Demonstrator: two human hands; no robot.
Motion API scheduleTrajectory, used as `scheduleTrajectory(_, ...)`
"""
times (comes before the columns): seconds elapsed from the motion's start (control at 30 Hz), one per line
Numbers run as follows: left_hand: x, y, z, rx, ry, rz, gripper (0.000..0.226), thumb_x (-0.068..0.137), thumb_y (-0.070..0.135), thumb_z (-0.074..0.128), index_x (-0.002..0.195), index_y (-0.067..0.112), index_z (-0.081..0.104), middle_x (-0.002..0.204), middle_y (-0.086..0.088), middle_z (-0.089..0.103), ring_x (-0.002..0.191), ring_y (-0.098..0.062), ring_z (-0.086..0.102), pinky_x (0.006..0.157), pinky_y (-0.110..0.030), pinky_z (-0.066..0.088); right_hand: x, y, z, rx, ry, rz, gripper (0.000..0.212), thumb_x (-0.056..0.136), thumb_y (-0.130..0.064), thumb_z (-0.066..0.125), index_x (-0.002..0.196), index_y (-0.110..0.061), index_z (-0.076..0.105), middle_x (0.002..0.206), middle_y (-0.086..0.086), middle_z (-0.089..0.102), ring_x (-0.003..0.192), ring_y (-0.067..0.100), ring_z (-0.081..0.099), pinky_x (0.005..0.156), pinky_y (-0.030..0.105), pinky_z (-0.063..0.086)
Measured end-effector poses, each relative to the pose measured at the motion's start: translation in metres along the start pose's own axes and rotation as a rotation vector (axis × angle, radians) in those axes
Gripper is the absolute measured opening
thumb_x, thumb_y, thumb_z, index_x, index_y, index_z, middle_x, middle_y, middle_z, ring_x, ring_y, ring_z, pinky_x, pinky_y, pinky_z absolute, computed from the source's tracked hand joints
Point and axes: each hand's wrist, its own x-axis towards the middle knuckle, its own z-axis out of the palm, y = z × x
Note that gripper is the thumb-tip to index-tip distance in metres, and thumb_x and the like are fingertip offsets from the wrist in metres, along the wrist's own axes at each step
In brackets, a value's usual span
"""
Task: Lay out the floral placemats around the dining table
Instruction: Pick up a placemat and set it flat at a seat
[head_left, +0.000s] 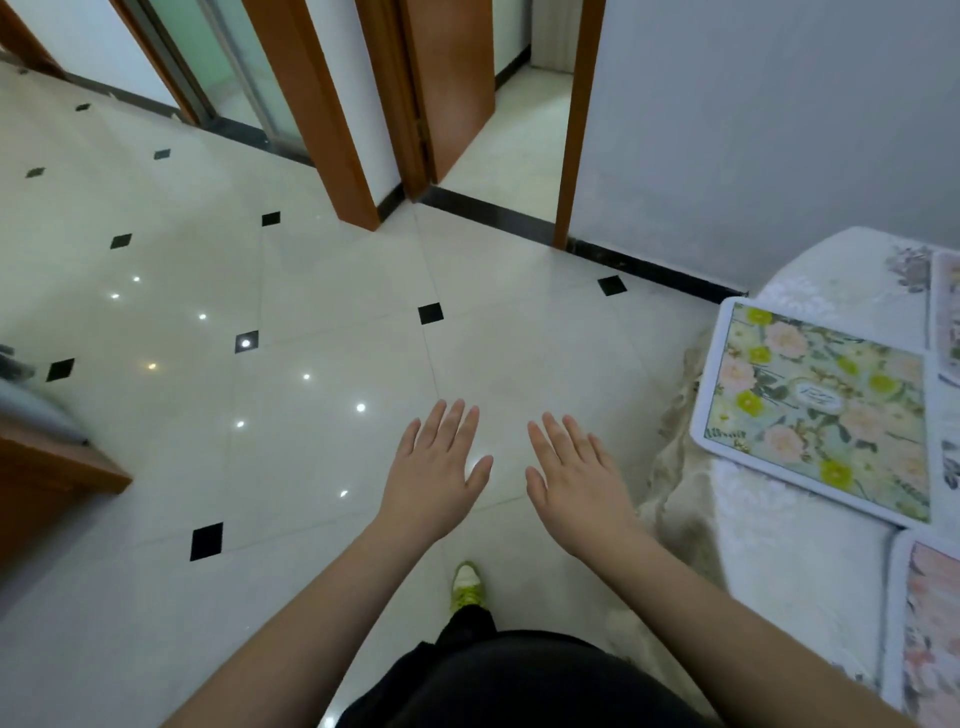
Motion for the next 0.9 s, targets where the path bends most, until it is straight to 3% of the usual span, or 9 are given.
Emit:
scheduleTrajectory(0.23, 0.096, -0.054, -0.012, -0.011, -0.022, 0.105, 0.067, 0.102, 0.056, 0.014, 0.159, 0.025, -0.002, 0.167, 0.004, -0.003, 0.152, -0.016, -0.01, 0.122, -0.038, -0.006, 0.08, -0.003, -0.015, -0.023, -0.018, 0.111, 0.06, 0.104, -0.043, 0.019, 0.158, -0.022, 0.006, 0.166, 0.0, 0.004, 0.153, 0.019, -0.001, 0.122, 0.039, 0.0)
scheduleTrajectory(0.37, 0.151, -0.049, -0.02, -0.007, -0.033, 0.221, 0.066, 0.101, 0.056, 0.012, 0.159, 0.025, -0.001, 0.167, 0.004, -0.003, 0.152, -0.015, -0.011, 0.122, -0.038, -0.005, 0.105, 0.015, -0.025, 0.005, 0.028, 0.237, 0.059, 0.104, -0.043, 0.021, 0.158, -0.022, 0.008, 0.166, 0.0, 0.007, 0.153, 0.02, 0.002, 0.122, 0.039, 0.002)
scheduleTrajectory(0.77, 0.3, 0.075, -0.021, 0.057, -0.069, 0.605, 0.065, 0.101, 0.054, 0.013, 0.159, 0.025, 0.005, 0.167, 0.005, 0.002, 0.153, -0.016, -0.007, 0.121, -0.038, -0.005, 0.131, 0.129, -0.045, 0.096, 0.185, 0.607, 0.06, 0.1, -0.031, 0.041, 0.156, -0.015, 0.024, 0.162, 0.005, 0.024, 0.15, 0.026, 0.019, 0.122, 0.044, 0.013)
scheduleTrajectory(0.9, 0.338, 0.128, -0.023, 0.091, -0.105, 0.703, 0.065, 0.102, 0.054, 0.013, 0.159, 0.026, 0.005, 0.167, 0.005, 0.002, 0.153, -0.016, -0.007, 0.121, -0.037, -0.005, 0.134, 0.181, -0.049, 0.126, 0.156, 0.699, 0.063, 0.102, -0.035, 0.032, 0.158, -0.018, 0.01, 0.165, 0.002, 0.008, 0.153, 0.023, 0.004, 0.122, 0.041, 0.002)
